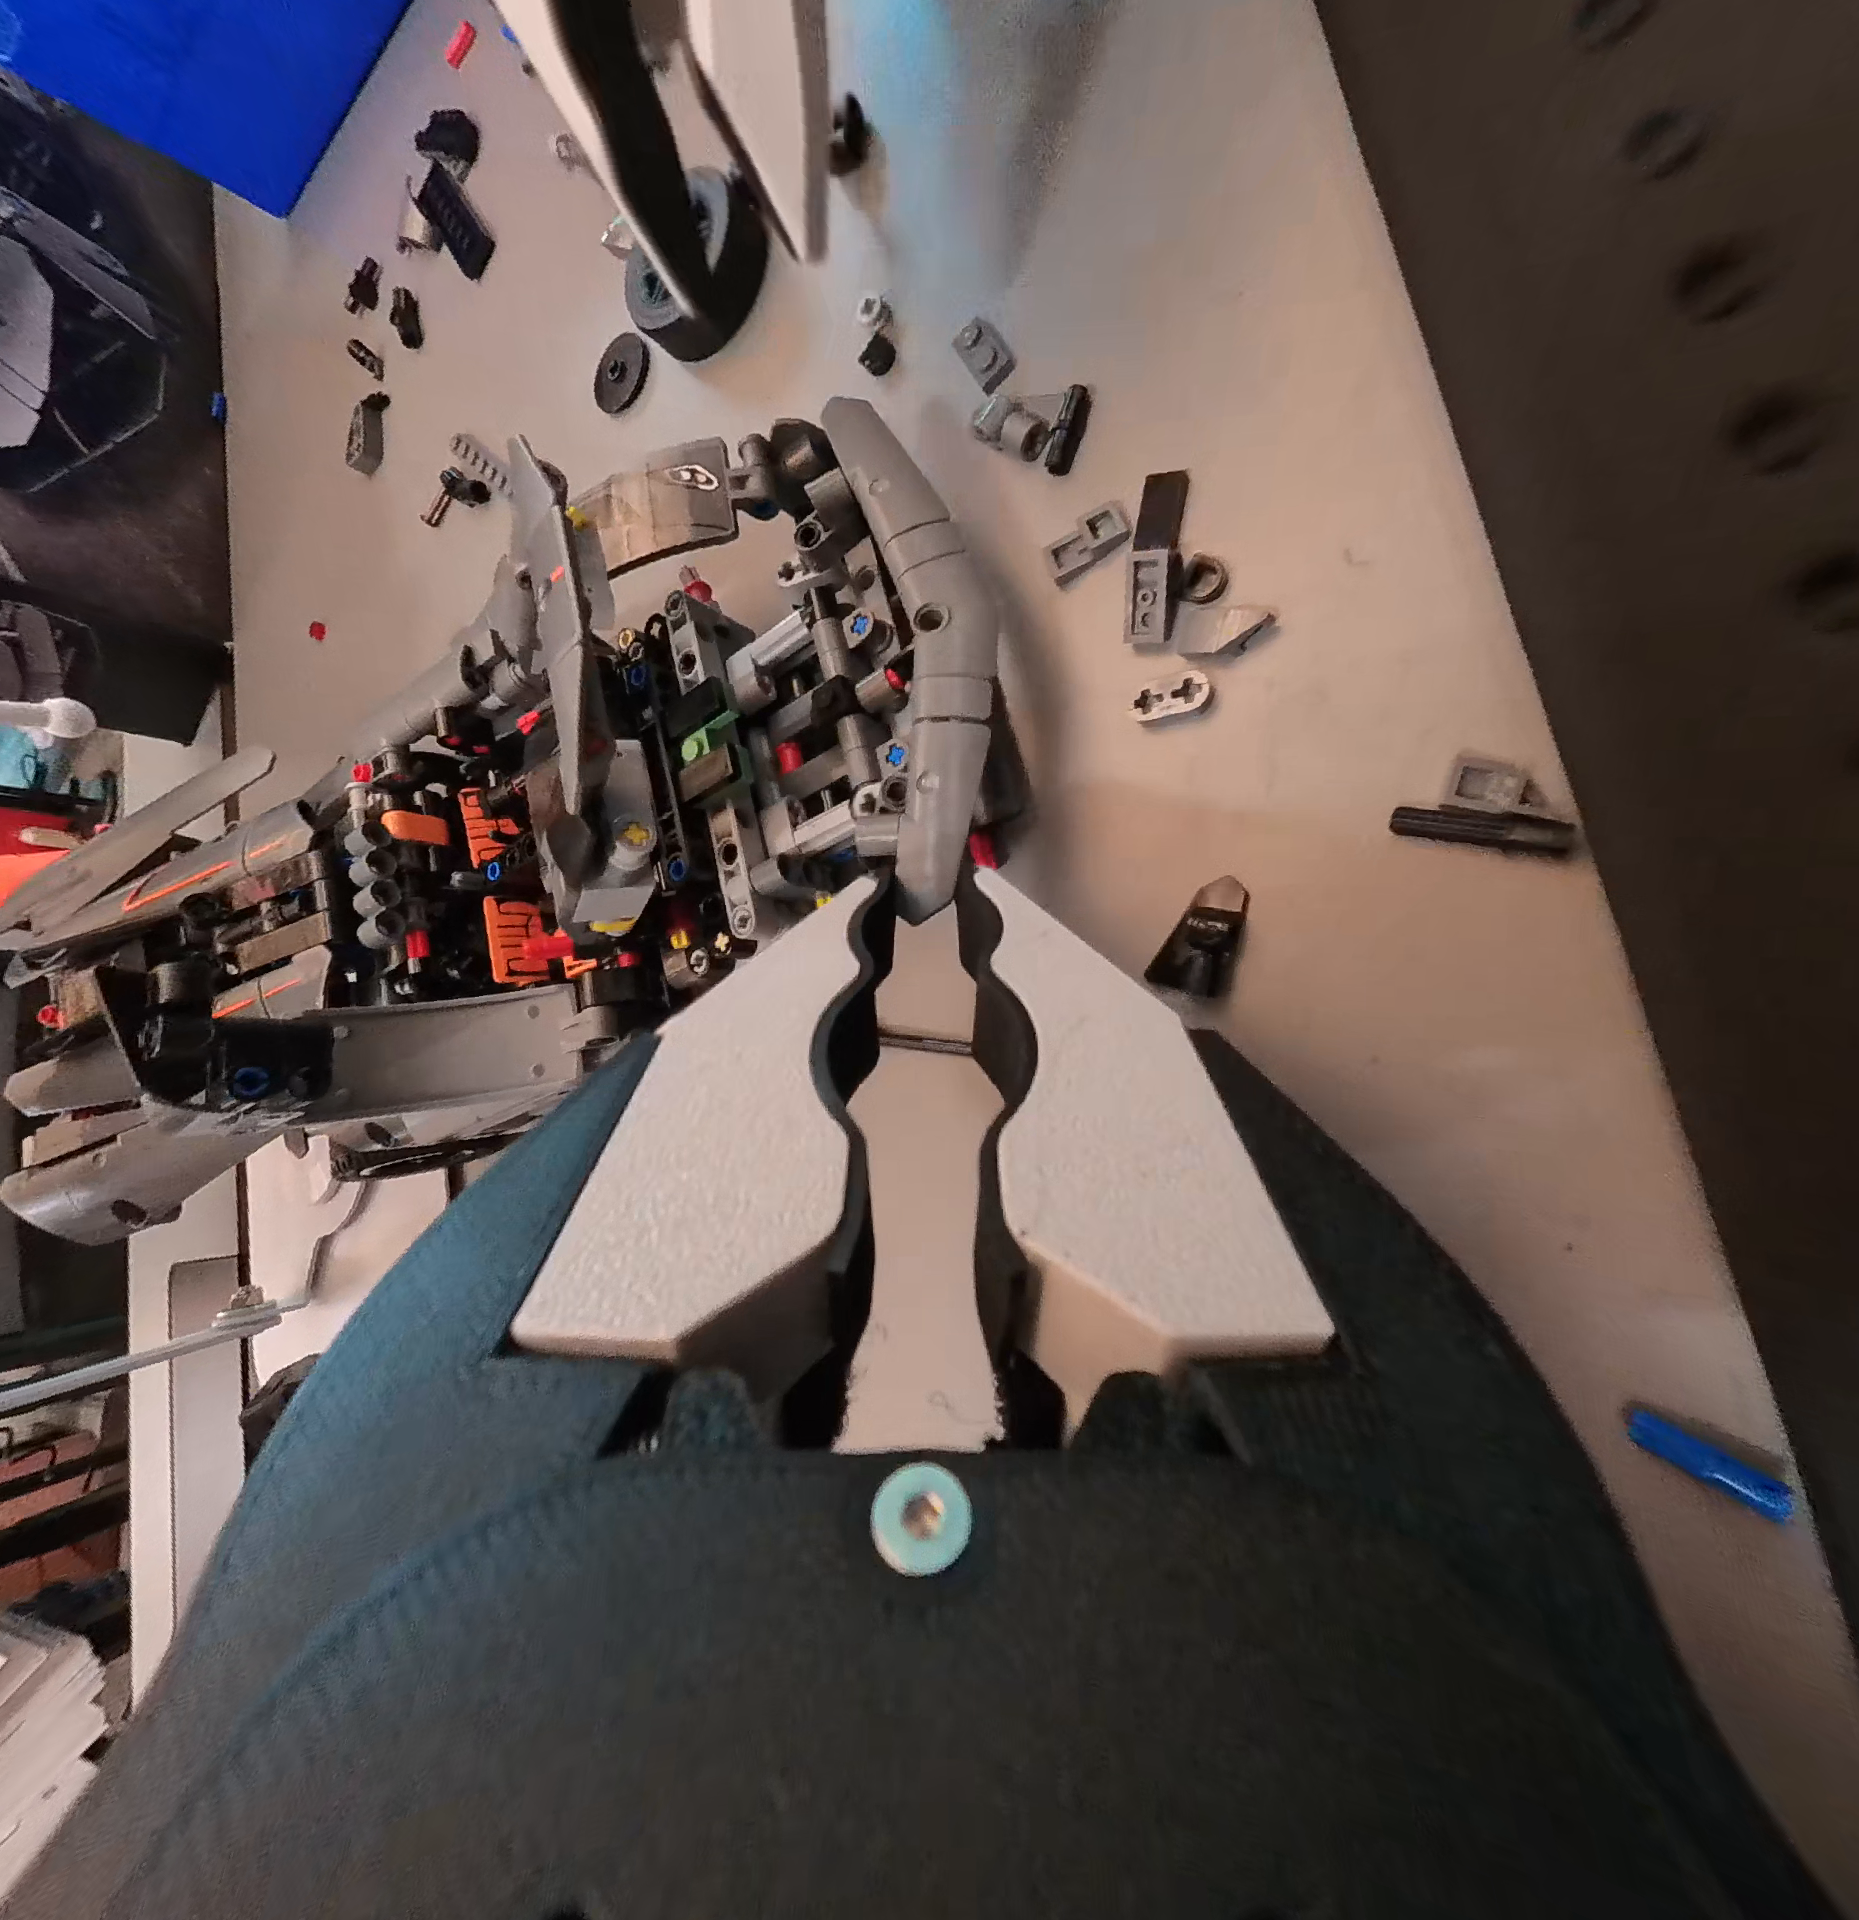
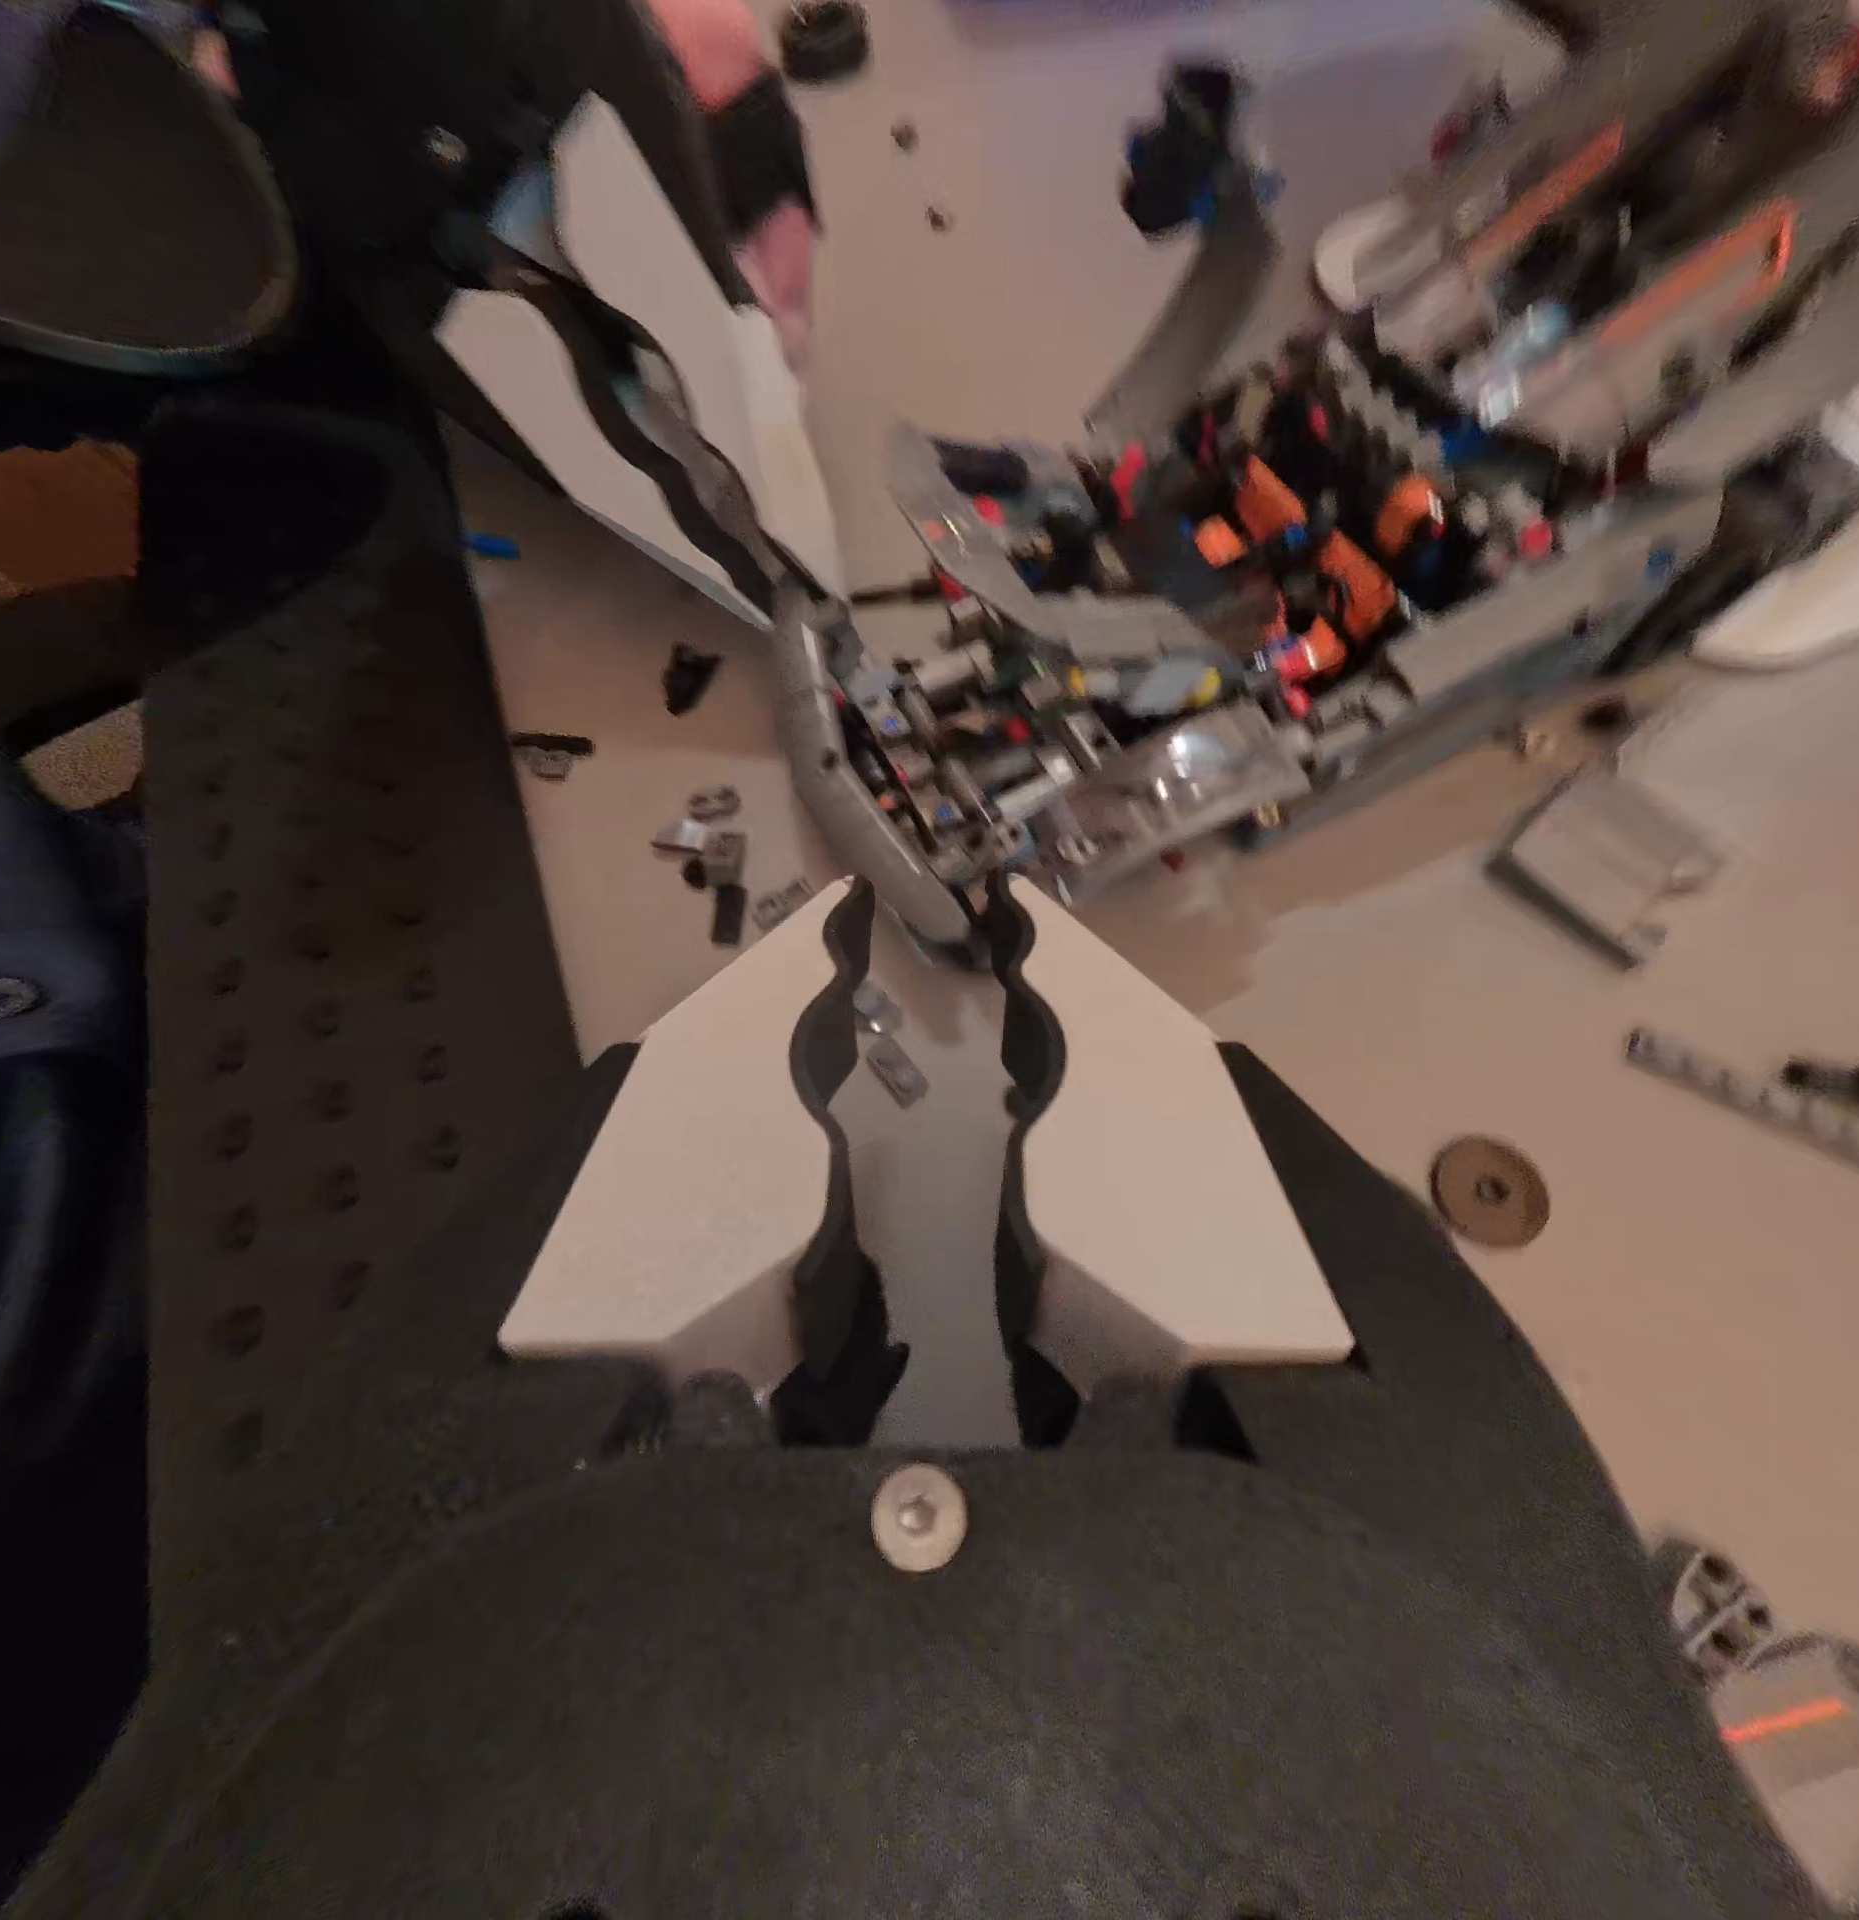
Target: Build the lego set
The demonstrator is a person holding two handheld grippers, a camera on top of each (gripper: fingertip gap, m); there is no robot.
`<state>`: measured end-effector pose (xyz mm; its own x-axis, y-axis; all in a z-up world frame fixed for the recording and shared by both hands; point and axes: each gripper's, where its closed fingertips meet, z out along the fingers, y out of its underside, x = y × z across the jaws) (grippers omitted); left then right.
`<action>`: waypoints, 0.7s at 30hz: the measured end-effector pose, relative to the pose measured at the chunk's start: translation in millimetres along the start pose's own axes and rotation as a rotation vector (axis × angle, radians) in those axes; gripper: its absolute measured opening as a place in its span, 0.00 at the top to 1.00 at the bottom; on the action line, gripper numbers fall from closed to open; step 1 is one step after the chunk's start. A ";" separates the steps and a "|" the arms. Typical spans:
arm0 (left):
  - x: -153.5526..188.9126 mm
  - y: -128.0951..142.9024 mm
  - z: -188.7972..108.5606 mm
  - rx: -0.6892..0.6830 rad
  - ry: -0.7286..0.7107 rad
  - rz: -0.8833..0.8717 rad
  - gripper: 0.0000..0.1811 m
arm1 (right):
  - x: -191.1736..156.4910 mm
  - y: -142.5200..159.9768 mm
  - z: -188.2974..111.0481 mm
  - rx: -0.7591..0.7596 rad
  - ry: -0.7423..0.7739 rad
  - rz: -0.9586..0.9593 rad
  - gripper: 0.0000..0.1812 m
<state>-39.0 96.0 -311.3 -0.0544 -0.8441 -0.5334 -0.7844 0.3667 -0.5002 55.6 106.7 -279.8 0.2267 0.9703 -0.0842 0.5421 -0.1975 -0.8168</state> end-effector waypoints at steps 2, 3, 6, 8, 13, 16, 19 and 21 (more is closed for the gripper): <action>0.2 0.7 0.2 -0.002 0.001 0.000 0.95 | -9.4 -13.1 -2.4 0.039 0.002 -0.076 0.91; -0.6 2.0 -0.4 -0.009 -0.005 0.007 0.95 | -9.2 -14.7 -0.2 0.036 0.013 -0.085 0.91; 0.0 -0.2 1.0 0.006 0.004 -0.010 0.95 | -12.7 -9.3 11.8 -0.003 -0.014 -0.081 0.89; -1.9 4.6 1.7 -0.024 -0.012 0.006 0.95 | -20.2 -9.1 18.4 -0.031 -0.013 -0.136 0.88; -1.9 2.5 -0.4 -0.005 -0.009 0.005 0.95 | -37.1 -23.5 45.9 -0.073 0.045 -0.263 0.83; -2.3 0.5 -1.2 -0.005 -0.018 0.009 0.95 | -32.9 -23.6 64.2 -0.155 0.129 -0.302 0.82; -3.0 -5.3 -3.0 0.025 -0.023 -0.006 0.95 | -33.8 -13.3 79.7 -0.234 0.130 -0.323 0.82; -2.5 -9.3 -3.1 0.040 -0.026 -0.015 0.95 | -34.0 -9.8 82.7 -0.251 0.135 -0.337 0.86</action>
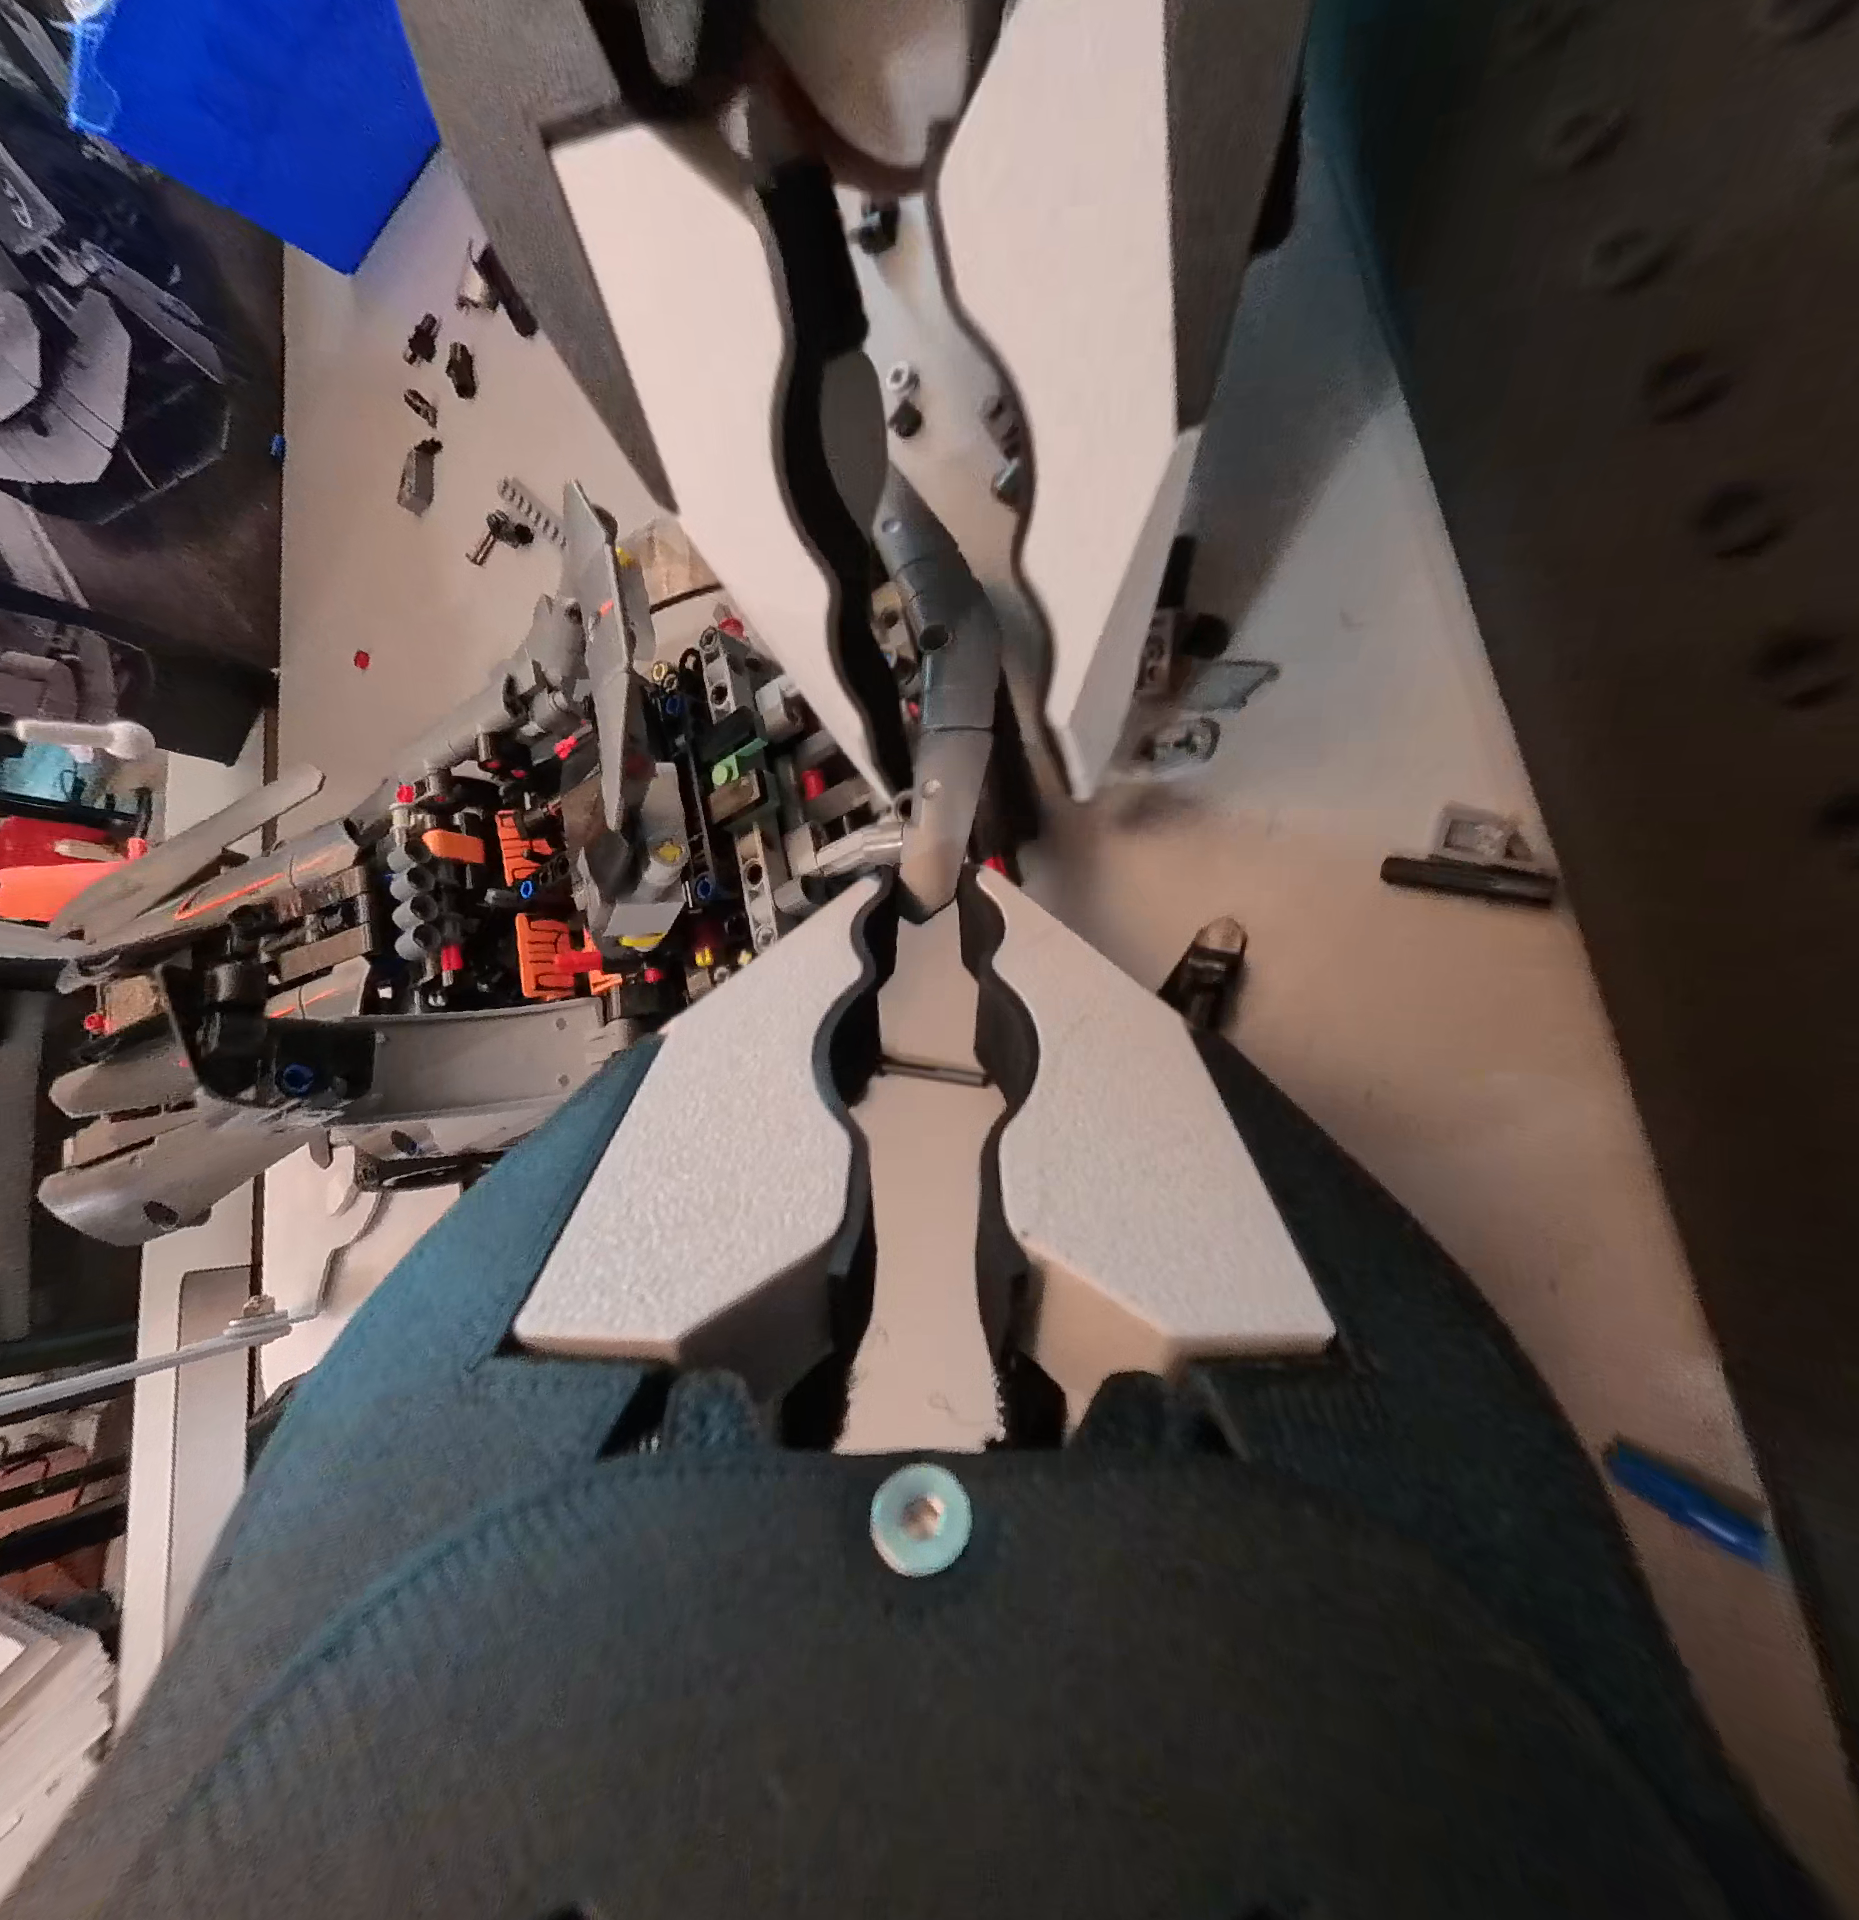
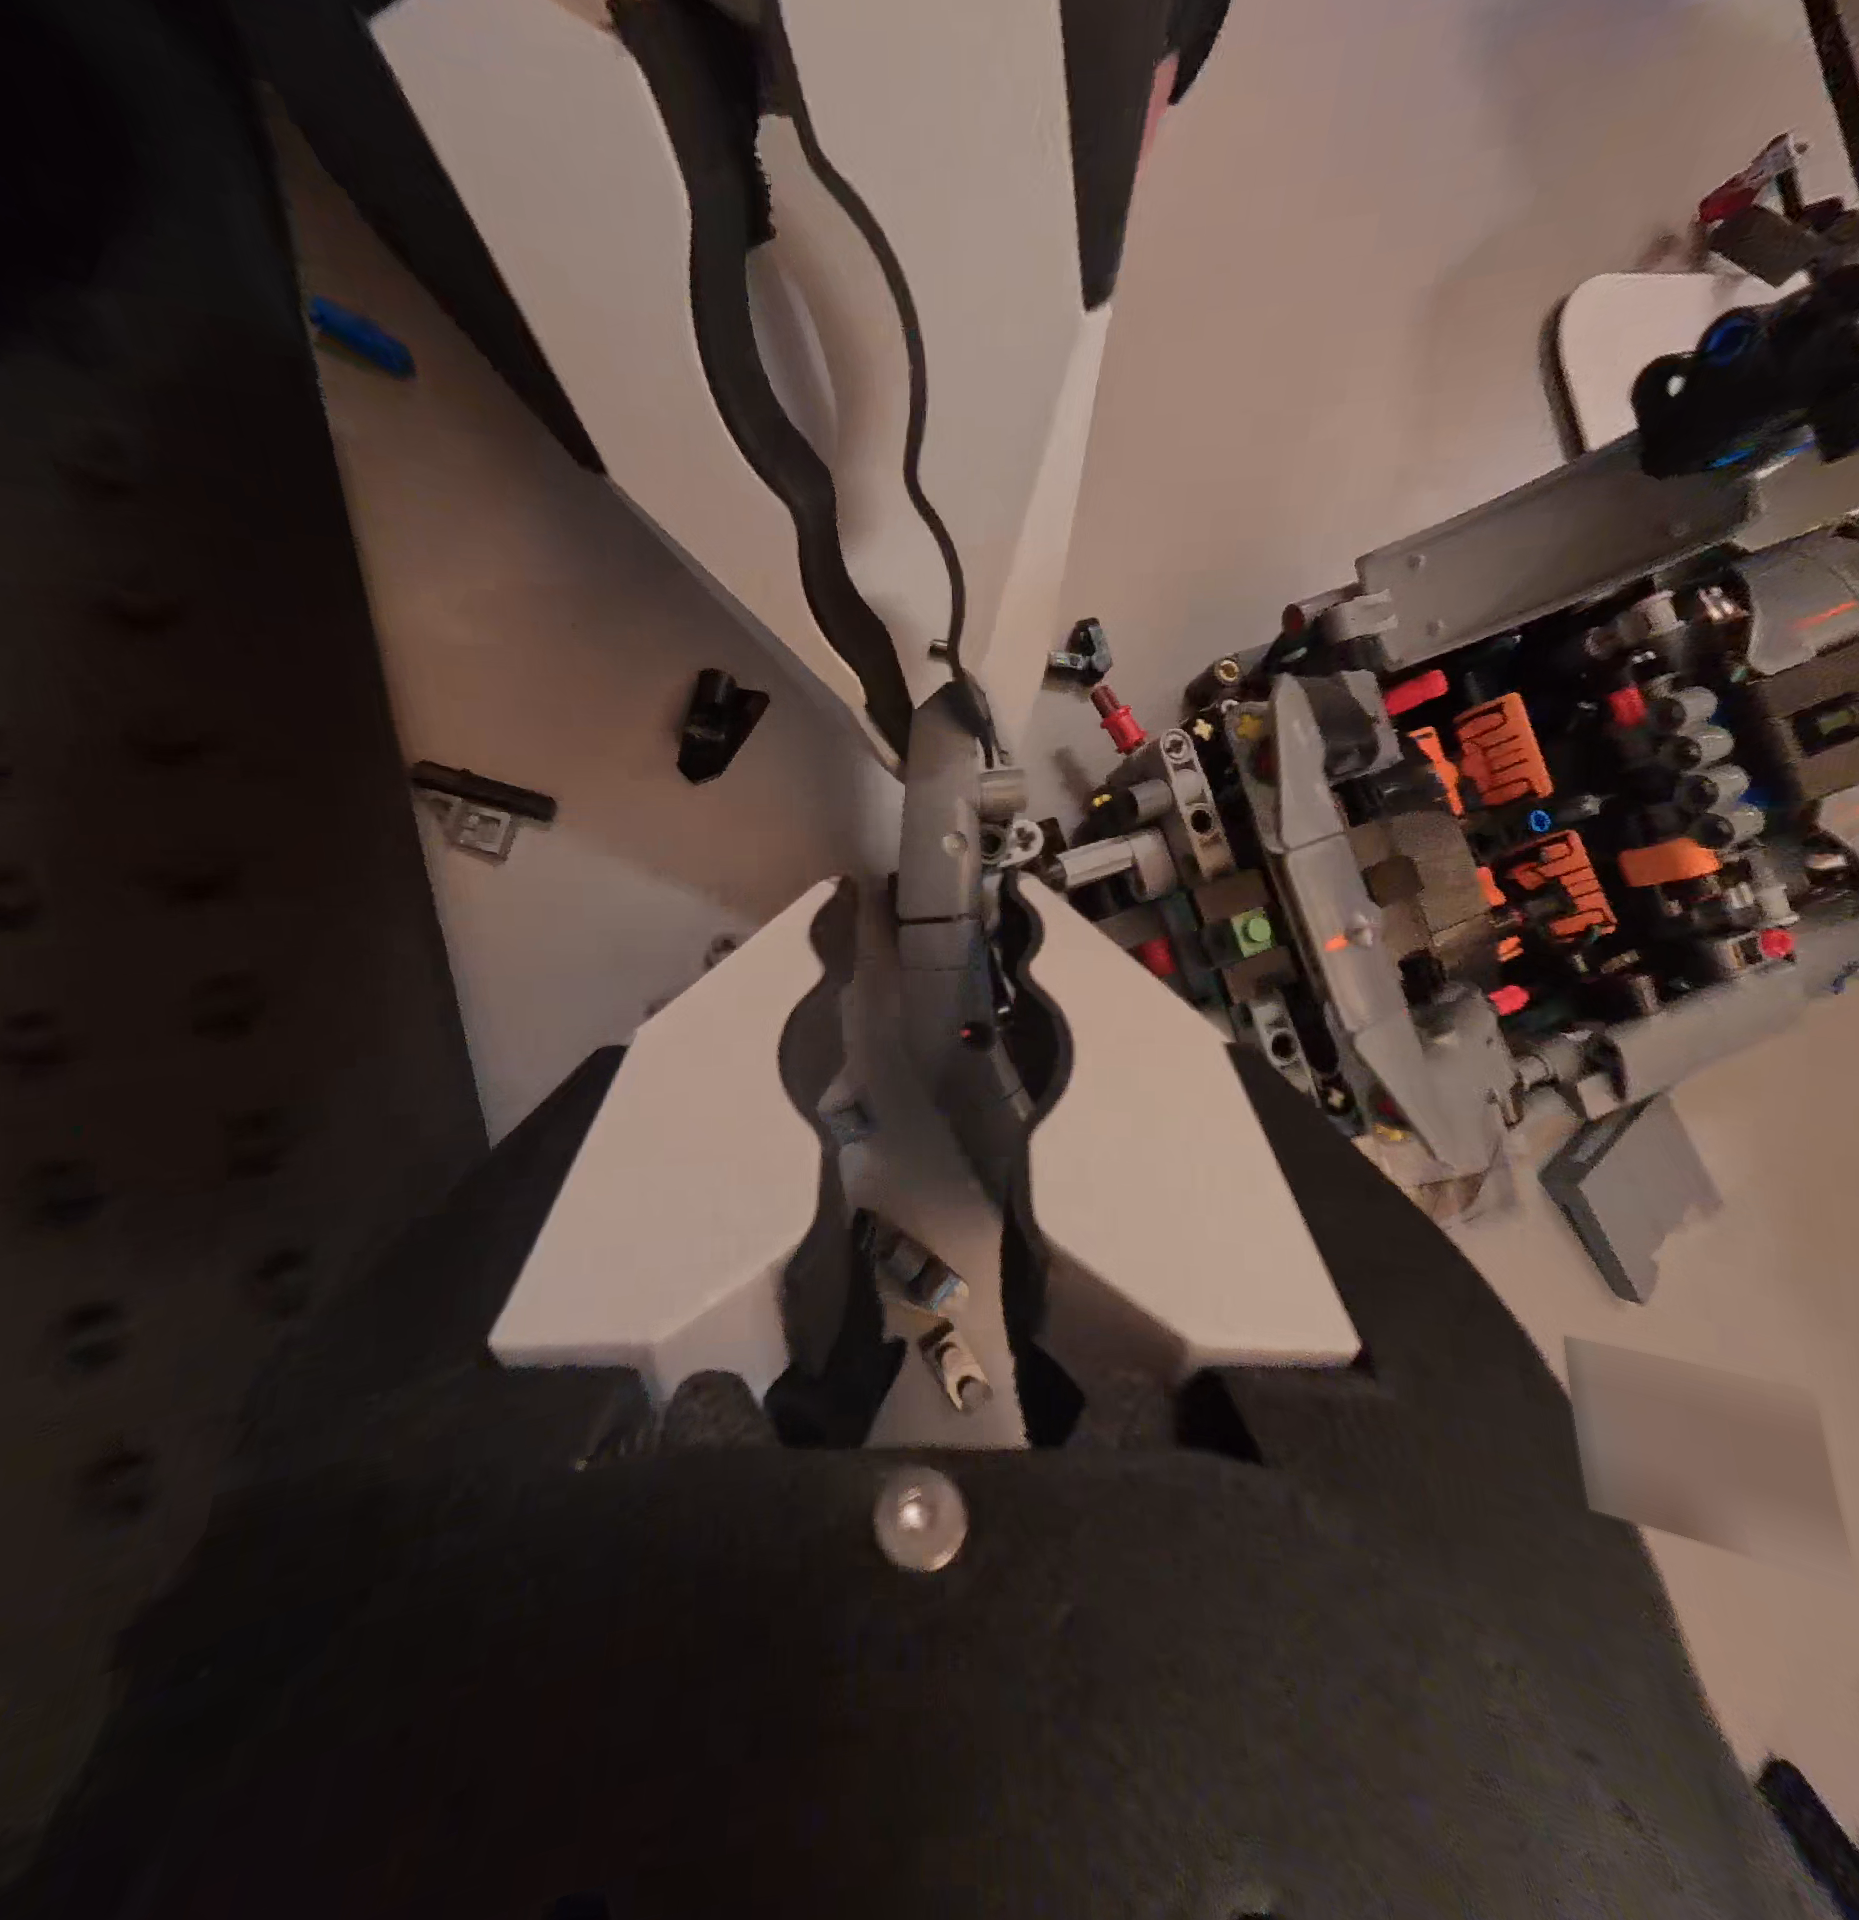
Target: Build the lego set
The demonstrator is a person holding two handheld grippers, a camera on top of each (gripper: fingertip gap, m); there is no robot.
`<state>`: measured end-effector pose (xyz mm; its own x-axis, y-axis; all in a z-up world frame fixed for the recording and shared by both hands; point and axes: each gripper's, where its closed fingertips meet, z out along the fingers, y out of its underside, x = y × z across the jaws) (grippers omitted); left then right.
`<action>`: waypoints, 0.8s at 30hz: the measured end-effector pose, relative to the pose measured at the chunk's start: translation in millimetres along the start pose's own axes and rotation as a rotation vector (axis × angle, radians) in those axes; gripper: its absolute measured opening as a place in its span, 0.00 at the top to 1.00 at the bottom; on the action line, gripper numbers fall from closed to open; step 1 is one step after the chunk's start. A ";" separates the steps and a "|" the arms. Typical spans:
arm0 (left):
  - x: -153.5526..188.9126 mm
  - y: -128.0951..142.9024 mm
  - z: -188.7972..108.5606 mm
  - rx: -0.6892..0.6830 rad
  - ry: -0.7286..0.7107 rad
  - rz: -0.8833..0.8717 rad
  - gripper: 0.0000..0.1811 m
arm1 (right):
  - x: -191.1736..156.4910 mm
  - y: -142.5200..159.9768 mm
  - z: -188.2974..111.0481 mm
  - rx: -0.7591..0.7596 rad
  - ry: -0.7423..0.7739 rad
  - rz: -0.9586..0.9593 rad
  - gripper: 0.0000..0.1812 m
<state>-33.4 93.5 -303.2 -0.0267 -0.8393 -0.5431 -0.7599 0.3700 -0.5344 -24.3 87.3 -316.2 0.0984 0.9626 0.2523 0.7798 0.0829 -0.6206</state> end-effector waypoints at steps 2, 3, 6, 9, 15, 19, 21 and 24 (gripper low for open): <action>-0.9 -3.9 -1.2 0.016 -0.010 -0.006 0.95 | 3.3 1.0 -1.5 0.015 -0.002 0.032 0.92; -2.1 -5.2 -2.0 0.024 -0.015 -0.012 0.95 | 3.5 -0.5 -2.7 0.038 -0.023 0.062 0.92; -5.2 -8.8 -5.2 0.061 -0.008 -0.056 0.93 | 2.3 -3.2 -6.8 0.086 -0.058 0.088 0.92; -8.3 2.7 -1.5 0.028 0.002 -0.110 0.91 | 0.7 -7.0 -12.1 0.142 -0.098 0.103 0.92; 0.5 -7.3 9.6 0.083 0.073 -0.185 0.88 | -2.7 -17.4 -25.1 0.266 -0.164 0.110 0.93; 0.3 -12.1 12.6 0.109 0.049 -0.169 0.91 | -6.0 -16.6 -24.9 0.265 -0.160 0.060 0.93; -4.0 -17.4 8.8 0.147 0.035 -0.185 0.90 | -8.2 -16.1 -24.5 0.264 -0.169 0.051 0.93; -4.0 -19.3 8.2 0.141 0.027 -0.175 0.88 | -10.4 -15.5 -24.8 0.262 -0.171 0.029 0.93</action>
